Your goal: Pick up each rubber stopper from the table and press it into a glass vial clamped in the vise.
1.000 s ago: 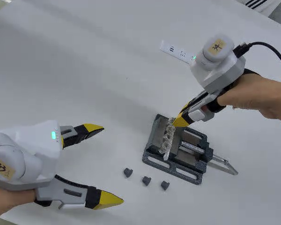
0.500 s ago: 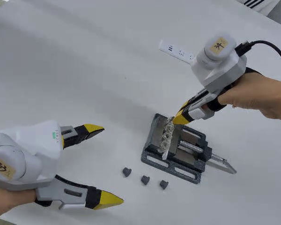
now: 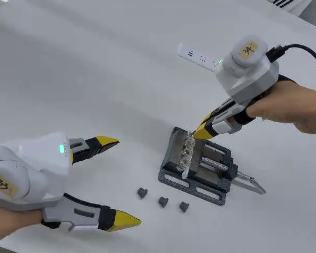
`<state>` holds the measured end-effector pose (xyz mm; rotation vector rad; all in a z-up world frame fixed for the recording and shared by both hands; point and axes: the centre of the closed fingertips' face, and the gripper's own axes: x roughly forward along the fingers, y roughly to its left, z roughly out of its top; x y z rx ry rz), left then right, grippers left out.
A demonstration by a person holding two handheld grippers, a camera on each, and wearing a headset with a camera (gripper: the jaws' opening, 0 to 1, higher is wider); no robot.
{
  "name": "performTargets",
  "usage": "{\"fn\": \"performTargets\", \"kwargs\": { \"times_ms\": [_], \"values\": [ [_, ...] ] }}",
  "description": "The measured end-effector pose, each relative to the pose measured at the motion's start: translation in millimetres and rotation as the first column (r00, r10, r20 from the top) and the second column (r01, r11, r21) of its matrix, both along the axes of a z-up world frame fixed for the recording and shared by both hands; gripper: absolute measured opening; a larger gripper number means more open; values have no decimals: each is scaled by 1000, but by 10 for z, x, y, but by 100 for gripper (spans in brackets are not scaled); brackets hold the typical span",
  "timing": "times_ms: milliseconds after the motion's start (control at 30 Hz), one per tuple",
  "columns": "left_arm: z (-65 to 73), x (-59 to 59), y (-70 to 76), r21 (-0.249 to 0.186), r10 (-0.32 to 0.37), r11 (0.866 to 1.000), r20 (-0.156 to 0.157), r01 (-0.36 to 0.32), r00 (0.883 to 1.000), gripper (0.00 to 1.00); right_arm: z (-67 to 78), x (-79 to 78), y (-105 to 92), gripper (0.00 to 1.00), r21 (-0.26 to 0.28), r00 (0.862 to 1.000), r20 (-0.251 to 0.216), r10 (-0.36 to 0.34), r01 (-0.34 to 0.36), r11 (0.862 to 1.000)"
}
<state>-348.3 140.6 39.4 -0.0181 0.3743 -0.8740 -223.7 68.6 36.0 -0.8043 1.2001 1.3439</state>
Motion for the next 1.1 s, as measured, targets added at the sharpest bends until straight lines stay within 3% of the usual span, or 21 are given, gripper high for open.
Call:
{"fn": "performTargets", "kwargs": {
  "times_ms": [167, 233, 500, 533, 600, 667, 700, 733, 800, 833, 900, 933, 967, 1033, 1100],
  "values": [
    [91, 81, -6, -4, -3, 1000, 14, 3, 1000, 82, 188, -51, 36, 4, 64, 1000, 8, 0, 0, 998],
    [168, 134, -3, -34, 6, 999, 20, -5, 1000, 83, 268, -58, 51, 4, 95, 1000, 22, 12, -14, 995],
    [538, 350, -10, -136, 15, 991, 34, -10, 999, 80, 657, -325, 67, 4, 191, 994, 69, 89, -100, 976],
    [628, 374, -25, -176, 11, 984, 30, -6, 999, 78, 709, -356, 63, 4, 200, 992, 76, 98, -111, 973],
    [739, 396, -44, -242, 1, 970, -15, -4, 1000, 72, 817, -439, 84, 4, 228, 988, 95, 124, -143, 963],
    [828, 428, -49, -278, -4, 960, -23, -3, 1000, 67, 901, -497, 84, 4, 239, 983, 116, 140, -164, 957],
    [901, 413, -83, -320, -29, 947, -44, 14, 999, 66, 975, -546, 100, 4, 255, 978, 133, 158, -188, 949],
    [944, 426, -86, -345, -30, 938, -62, 7, 998, 62, 1001, -574, 87, 4, 255, 980, 129, 153, -182, 950],
    [1074, 450, -101, -424, -49, 906, -115, -5, 992, 55, 1109, -645, 114, 4, 283, 968, 165, 187, -228, 932],
    [1116, 440, -116, -452, -70, 892, -137, 1, 988, 51, 1146, -681, 106, 4, 284, 969, 164, 183, -224, 932],
    [1241, 464, -125, -497, -88, 868, -139, 7, 986, 45, 1253, -760, 127, 4, 298, 960, 191, 204, -255, 920],
    [1316, 481, -130, -530, -98, 848, -155, 1, 983, 41, 1313, -813, 134, 4, 304, 958, 202, 204, -259, 917],
    [1385, 495, -140, -557, -110, 830, -151, 7, 982, 38, 1349, -839, 137, 4, 307, 955, 213, 208, -267, 913],
    [1470, 477, -163, -596, -144, 803, -185, 5, 972, 35, 1420, -868, 112, 4, 315, 945, 241, 223, -293, 903],
    [1521, 459, -197, -598, -174, 801, -190, 27, 966, 31, 1496, -941, 112, 4, 322, 935, 265, 237, -317, 892]
  ]
}}
